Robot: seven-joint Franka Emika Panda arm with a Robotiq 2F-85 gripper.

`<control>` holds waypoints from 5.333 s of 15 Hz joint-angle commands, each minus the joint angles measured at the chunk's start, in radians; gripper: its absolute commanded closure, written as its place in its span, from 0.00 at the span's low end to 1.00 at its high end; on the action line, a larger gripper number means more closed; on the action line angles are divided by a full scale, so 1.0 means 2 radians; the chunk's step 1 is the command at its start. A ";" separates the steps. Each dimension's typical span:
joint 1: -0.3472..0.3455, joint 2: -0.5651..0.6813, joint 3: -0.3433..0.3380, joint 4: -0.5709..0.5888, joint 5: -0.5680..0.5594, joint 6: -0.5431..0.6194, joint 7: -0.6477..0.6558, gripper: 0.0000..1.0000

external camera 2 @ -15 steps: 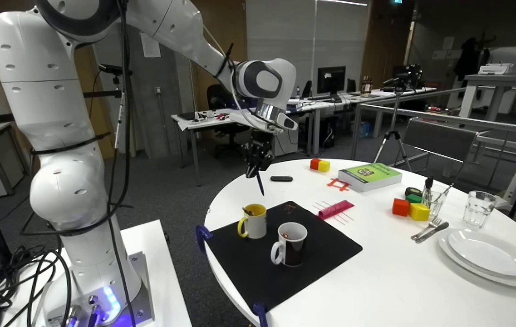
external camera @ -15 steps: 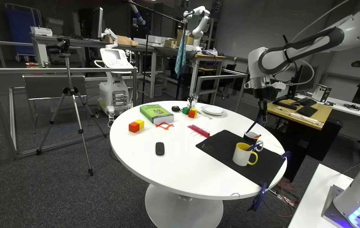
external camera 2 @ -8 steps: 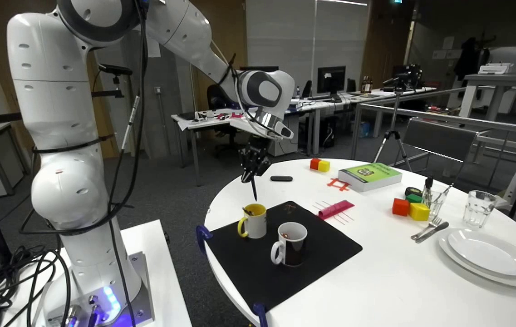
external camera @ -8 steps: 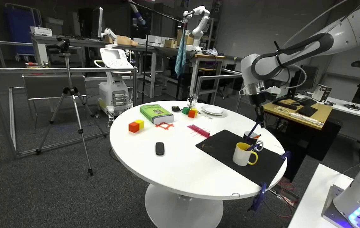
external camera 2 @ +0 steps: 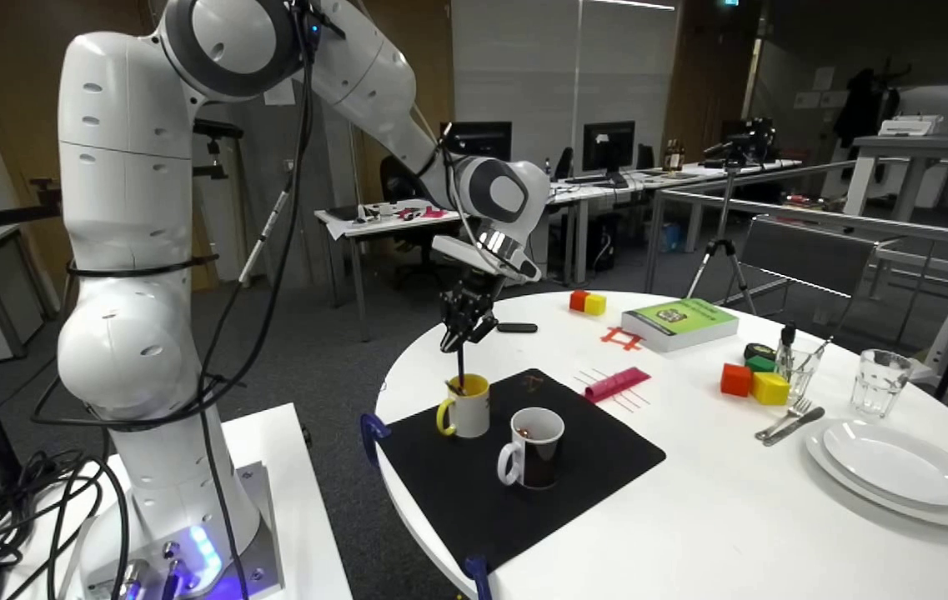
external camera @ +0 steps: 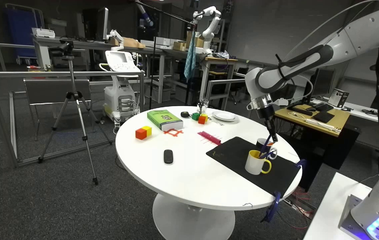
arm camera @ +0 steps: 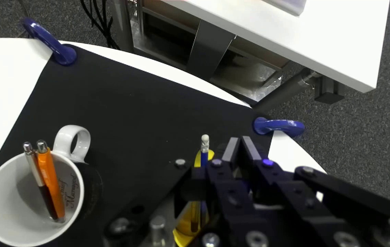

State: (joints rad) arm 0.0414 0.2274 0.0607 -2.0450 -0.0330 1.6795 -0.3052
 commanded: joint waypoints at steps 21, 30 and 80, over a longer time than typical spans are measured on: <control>-0.005 0.133 0.009 0.094 -0.011 -0.026 -0.032 0.38; -0.012 0.065 0.003 0.081 -0.011 -0.030 -0.021 0.00; -0.087 0.057 -0.042 -0.022 0.011 0.179 -0.066 0.00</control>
State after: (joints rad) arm -0.1269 0.3594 -0.0326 -2.0495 0.0024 1.9738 -0.3973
